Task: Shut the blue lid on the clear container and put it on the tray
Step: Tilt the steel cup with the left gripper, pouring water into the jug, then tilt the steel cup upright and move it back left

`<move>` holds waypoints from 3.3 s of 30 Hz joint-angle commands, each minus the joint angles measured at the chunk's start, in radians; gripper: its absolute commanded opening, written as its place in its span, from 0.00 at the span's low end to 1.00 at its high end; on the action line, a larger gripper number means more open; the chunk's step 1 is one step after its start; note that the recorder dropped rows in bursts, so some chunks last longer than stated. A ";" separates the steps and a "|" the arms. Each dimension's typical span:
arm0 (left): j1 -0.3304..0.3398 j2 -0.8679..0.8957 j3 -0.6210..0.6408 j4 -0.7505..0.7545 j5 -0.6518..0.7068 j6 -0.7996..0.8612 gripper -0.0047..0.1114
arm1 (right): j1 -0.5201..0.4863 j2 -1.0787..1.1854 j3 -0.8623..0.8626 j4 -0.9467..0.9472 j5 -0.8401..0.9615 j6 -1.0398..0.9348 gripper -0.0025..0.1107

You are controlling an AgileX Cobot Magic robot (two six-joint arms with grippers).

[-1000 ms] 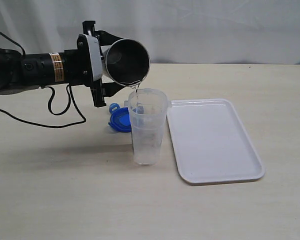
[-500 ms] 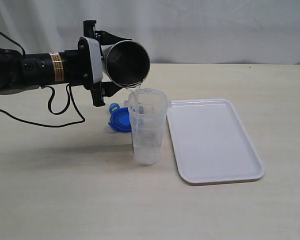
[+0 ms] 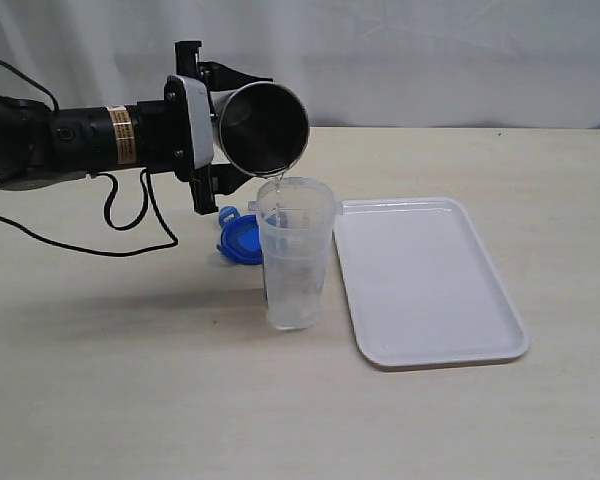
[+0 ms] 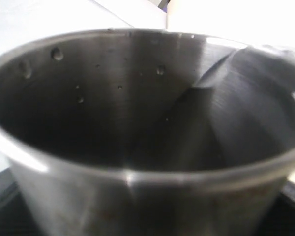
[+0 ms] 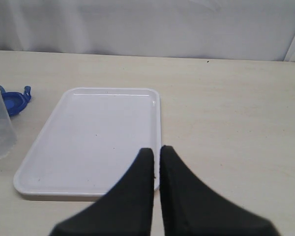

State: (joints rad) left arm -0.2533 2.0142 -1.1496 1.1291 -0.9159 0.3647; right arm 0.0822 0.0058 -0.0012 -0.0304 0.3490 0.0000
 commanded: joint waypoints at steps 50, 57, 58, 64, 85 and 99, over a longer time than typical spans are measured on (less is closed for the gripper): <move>-0.003 -0.019 -0.016 -0.147 -0.083 -0.559 0.04 | 0.003 -0.006 0.001 0.001 -0.006 0.000 0.06; -0.003 -0.019 -0.016 -0.377 -0.086 -0.861 0.04 | 0.003 -0.006 0.001 0.001 -0.006 0.000 0.06; -0.003 -0.019 -0.016 -0.399 -0.083 -0.909 0.04 | 0.003 -0.006 0.001 0.001 -0.006 0.000 0.06; -0.003 -0.019 -0.086 -0.393 0.030 -1.090 0.04 | 0.003 -0.006 0.001 0.001 -0.006 0.000 0.06; -0.002 -0.019 -0.288 -0.278 0.339 -1.113 0.04 | 0.003 -0.006 0.001 0.001 -0.006 0.000 0.06; 0.228 0.138 -0.288 -0.350 0.187 -1.066 0.04 | 0.003 -0.006 0.001 0.001 -0.006 0.000 0.06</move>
State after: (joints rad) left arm -0.0473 2.1135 -1.4261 0.8203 -0.6128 -0.7099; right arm 0.0822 0.0058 -0.0012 -0.0304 0.3490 0.0000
